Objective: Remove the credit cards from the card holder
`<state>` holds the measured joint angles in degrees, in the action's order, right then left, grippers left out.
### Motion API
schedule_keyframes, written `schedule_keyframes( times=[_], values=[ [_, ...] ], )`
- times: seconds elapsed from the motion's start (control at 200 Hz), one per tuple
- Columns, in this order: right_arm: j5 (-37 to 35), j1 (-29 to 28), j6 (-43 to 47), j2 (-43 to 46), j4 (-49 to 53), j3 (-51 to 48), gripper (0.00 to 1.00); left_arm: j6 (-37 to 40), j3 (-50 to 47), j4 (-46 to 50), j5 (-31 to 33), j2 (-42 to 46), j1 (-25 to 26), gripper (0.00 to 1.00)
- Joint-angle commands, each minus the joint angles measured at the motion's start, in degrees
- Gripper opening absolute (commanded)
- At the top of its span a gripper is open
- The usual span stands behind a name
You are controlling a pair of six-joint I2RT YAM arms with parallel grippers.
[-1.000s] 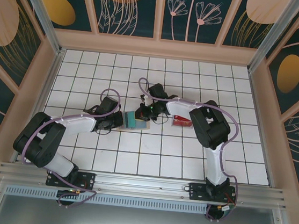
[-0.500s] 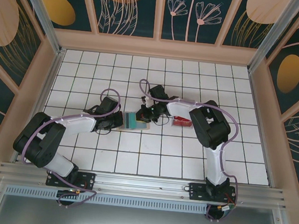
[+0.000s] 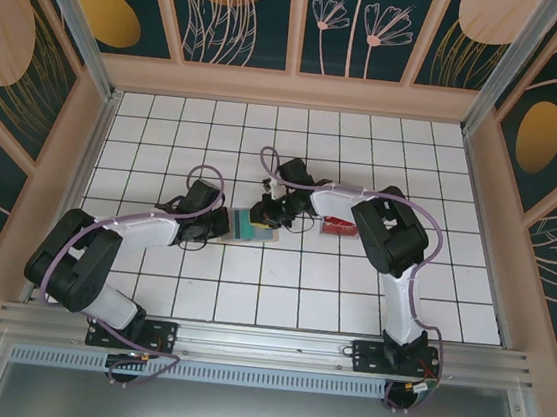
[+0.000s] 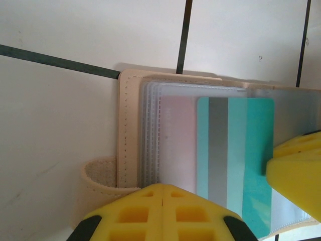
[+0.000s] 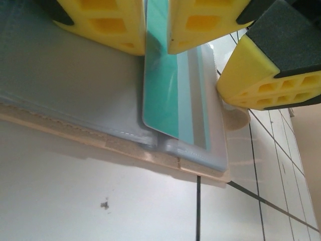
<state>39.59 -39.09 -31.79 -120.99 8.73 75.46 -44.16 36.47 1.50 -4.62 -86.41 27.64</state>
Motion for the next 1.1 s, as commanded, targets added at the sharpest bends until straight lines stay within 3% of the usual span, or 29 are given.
schedule_keyframes(
  times=[0.0,0.09,0.556,0.836,1.036,1.091],
  values=[
    [1.32,-0.36,-0.29,-1.28,-0.98,0.71,0.08,0.10,-1.30,1.49,-0.30,0.27,-0.22,0.04],
    [0.55,-0.08,-0.37,-0.73,-0.91,-0.03,0.00,0.02,-1.43,1.48,-0.12,0.54,-0.25,0.04],
    [-1.27,4.80,1.85,6.34,-0.08,-8.32,0.00,0.36,-1.58,1.93,0.13,1.06,-0.22,0.04],
    [-1.75,6.90,3.89,10.50,2.85,-8.25,0.00,0.74,-0.84,2.61,0.03,1.92,-0.22,0.05],
    [-3.38,7.39,7.09,14.27,8.60,-4.89,0.00,1.25,1.39,3.86,0.13,3.71,-0.22,0.11],
    [-5.05,7.42,9.24,15.21,11.72,-2.89,0.00,1.28,2.27,3.95,0.18,4.47,-0.22,0.18]
  ],
)
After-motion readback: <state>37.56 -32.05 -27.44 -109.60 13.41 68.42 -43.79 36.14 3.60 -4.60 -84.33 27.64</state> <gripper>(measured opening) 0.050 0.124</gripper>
